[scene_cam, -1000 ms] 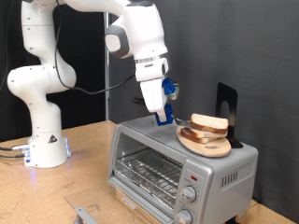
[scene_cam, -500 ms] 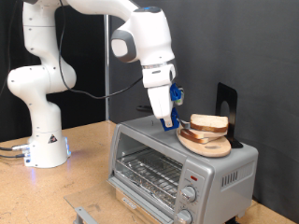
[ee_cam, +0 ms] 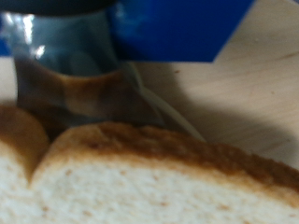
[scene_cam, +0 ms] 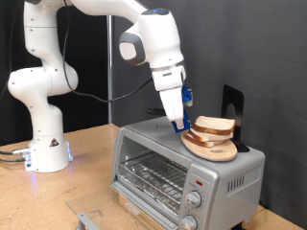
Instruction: Make a piece of toast with the oven
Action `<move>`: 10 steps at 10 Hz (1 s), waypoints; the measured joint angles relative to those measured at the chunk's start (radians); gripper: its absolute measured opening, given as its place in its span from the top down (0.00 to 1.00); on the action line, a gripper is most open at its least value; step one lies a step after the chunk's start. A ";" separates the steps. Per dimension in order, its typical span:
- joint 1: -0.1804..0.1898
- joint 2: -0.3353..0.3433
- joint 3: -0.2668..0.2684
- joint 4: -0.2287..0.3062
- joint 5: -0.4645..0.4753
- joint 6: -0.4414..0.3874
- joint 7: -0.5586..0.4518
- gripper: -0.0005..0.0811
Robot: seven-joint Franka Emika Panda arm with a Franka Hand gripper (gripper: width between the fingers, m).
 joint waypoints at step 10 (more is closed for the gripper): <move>0.000 -0.186 -0.006 -0.219 0.183 0.241 -0.066 0.47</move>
